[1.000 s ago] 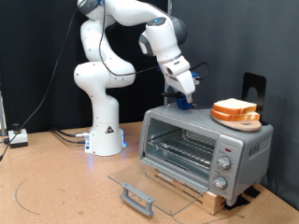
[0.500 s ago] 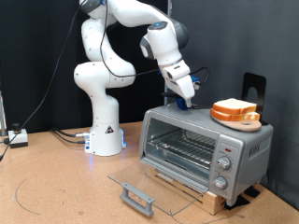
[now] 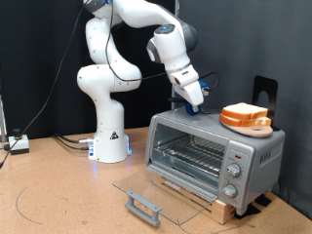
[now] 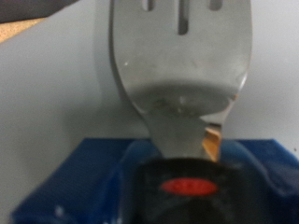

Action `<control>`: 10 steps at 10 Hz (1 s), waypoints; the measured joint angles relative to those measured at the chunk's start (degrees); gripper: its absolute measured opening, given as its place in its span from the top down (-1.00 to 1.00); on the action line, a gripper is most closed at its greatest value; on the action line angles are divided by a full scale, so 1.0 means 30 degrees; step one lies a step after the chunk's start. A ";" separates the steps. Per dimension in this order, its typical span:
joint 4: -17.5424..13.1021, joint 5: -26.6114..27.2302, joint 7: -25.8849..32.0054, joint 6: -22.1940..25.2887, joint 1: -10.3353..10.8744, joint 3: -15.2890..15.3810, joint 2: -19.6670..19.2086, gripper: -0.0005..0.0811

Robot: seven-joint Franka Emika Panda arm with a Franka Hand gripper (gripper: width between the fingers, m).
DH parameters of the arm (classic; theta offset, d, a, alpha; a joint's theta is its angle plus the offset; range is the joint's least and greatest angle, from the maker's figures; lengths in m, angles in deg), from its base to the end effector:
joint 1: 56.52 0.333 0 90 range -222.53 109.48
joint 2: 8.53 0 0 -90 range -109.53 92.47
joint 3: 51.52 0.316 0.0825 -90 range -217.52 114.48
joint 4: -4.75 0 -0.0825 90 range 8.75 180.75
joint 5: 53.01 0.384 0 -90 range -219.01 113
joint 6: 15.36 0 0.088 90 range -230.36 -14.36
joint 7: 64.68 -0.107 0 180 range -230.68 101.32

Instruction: Make a piece of toast with the oven

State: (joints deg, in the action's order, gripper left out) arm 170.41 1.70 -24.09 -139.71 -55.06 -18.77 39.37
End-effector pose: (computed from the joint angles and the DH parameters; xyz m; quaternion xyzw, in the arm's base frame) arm 0.2618 0.1787 0.3741 -0.9304 -0.3050 -0.0904 0.1821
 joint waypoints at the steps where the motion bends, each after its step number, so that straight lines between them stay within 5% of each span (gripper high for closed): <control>1: 0.0000 0.0008 0.0183 0.0073 -0.0001 -0.0185 -0.0055 0.02; 4: -0.0110 0.0217 0.0377 0.0103 -0.0018 -0.1047 -0.0088 0.02; 8: -0.0940 -0.0346 0.0908 0.1264 -0.0360 -0.3409 0.0002 0.02; 10: -0.1097 -0.0600 0.0966 0.1644 -0.0458 -0.3670 0.0000 0.02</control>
State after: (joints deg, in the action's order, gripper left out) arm 167.12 -0.10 -21.20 -134.78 -56.43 -29.78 39.38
